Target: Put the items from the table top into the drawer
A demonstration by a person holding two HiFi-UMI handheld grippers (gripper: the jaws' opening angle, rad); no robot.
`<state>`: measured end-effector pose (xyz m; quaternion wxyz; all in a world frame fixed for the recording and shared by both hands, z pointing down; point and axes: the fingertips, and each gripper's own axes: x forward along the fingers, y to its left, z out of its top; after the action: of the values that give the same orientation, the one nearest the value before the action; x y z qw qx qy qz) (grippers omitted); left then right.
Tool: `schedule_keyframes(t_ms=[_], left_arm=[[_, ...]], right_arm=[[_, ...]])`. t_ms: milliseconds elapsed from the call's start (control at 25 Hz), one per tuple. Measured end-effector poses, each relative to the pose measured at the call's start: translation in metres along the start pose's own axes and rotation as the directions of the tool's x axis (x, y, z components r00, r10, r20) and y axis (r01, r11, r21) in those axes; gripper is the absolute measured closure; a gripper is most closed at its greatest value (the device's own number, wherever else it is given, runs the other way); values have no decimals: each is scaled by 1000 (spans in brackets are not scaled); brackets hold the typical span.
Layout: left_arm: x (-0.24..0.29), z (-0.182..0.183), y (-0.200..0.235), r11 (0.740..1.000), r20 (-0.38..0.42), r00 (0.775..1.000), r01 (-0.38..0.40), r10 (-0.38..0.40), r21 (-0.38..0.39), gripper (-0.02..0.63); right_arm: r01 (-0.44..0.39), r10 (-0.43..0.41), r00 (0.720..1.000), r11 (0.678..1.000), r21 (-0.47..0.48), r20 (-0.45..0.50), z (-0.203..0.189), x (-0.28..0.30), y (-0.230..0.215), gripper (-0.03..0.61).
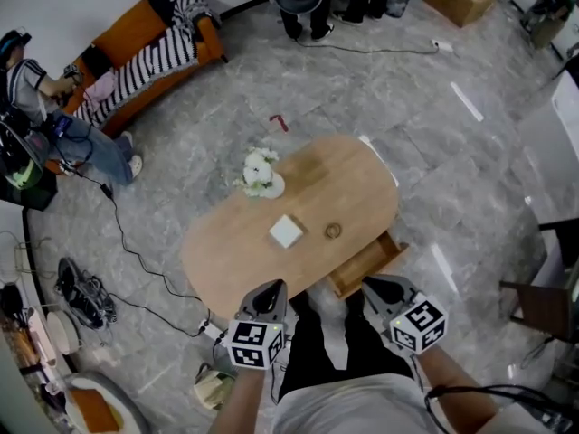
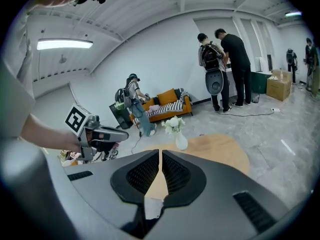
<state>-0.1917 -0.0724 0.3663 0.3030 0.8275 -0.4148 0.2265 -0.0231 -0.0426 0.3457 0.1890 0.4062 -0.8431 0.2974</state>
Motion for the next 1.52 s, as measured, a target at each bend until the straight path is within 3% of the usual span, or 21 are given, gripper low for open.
schedule_keyframes(t_ms=[800, 1520], left_arm=[[80, -53, 61, 1000, -70, 998, -1, -1, -20, 612], [155, -105, 98, 997, -102, 995, -14, 5, -81, 612]], right_arm=[[56, -54, 998, 996, 63, -28, -42, 67, -59, 537], [4, 2, 994, 998, 62, -106, -85, 136, -90, 536]])
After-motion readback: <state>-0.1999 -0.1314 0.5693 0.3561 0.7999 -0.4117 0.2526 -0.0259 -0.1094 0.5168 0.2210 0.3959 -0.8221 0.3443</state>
